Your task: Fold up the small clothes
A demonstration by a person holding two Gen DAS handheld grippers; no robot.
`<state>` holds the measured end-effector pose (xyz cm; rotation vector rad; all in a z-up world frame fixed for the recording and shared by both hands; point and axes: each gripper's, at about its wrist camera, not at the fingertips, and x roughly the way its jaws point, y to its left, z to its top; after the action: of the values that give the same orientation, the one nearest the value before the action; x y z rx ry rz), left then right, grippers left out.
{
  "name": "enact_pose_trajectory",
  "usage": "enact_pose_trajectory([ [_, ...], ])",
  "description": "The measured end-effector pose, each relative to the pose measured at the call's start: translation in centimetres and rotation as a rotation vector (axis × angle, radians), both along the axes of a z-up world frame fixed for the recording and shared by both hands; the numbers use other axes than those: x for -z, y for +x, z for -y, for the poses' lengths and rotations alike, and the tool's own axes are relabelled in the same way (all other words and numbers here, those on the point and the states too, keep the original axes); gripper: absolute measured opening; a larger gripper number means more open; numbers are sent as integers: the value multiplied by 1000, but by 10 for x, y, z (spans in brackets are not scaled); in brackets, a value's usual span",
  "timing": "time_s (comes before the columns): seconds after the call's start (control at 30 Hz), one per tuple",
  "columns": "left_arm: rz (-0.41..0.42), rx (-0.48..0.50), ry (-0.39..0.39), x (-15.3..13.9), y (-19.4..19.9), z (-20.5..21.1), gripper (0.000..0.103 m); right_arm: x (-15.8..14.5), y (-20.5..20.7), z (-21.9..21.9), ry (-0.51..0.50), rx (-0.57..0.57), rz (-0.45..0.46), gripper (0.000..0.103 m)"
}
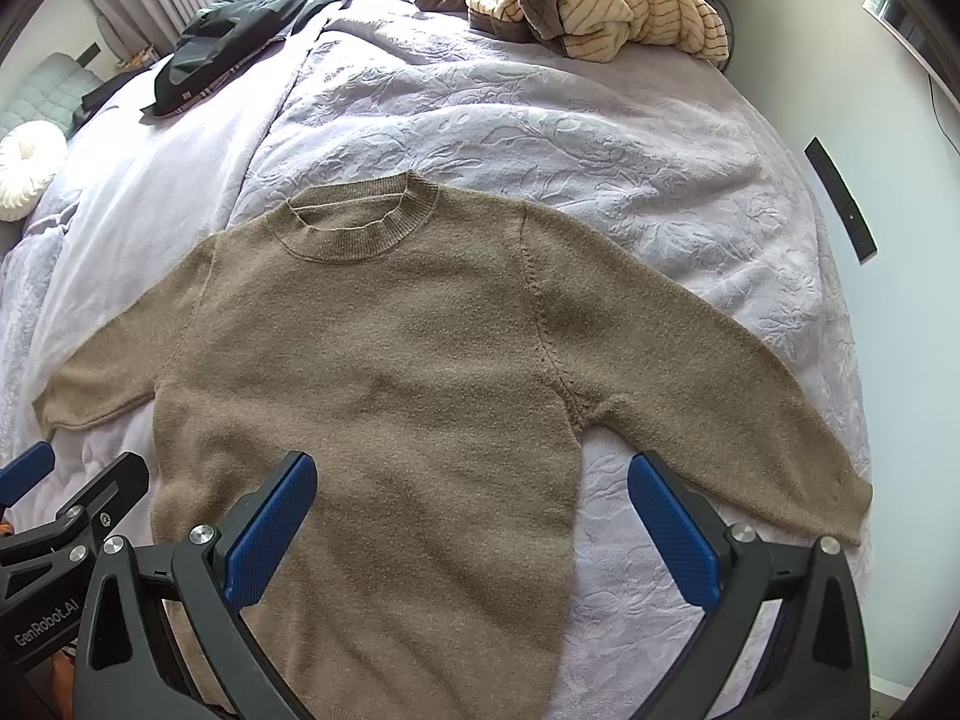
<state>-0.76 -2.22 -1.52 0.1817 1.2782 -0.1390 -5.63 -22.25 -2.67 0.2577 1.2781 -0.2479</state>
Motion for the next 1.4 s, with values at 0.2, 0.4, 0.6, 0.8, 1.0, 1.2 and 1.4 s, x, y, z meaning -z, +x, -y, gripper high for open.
enact_pose_trajectory([
  [0.2, 0, -2, 0, 0, -1, -1, 103, 0, 0, 0, -1, -2, 1, 103],
  [0.4, 0, -2, 2, 0, -1, -1, 103, 0, -1, -1, 3, 0, -2, 103],
  [0.6, 1, -1, 3, 0, -2, -1, 103, 1, 0, -2, 6, 1, -6, 103],
  [0.8, -1, -1, 7, 2, -3, -4, 103, 2, 1, -2, 8, 2, -8, 103],
  [1.0, -1, -9, 18, 4, -5, -4, 103, 3, 2, -4, 10, 1, -12, 103],
  [1.2, -8, -9, 24, 5, -6, -3, 103, 6, 2, -5, 17, 3, -19, 103],
  [1.4, -11, -17, 24, 7, -5, -3, 103, 9, 3, -2, 22, 1, -23, 103],
])
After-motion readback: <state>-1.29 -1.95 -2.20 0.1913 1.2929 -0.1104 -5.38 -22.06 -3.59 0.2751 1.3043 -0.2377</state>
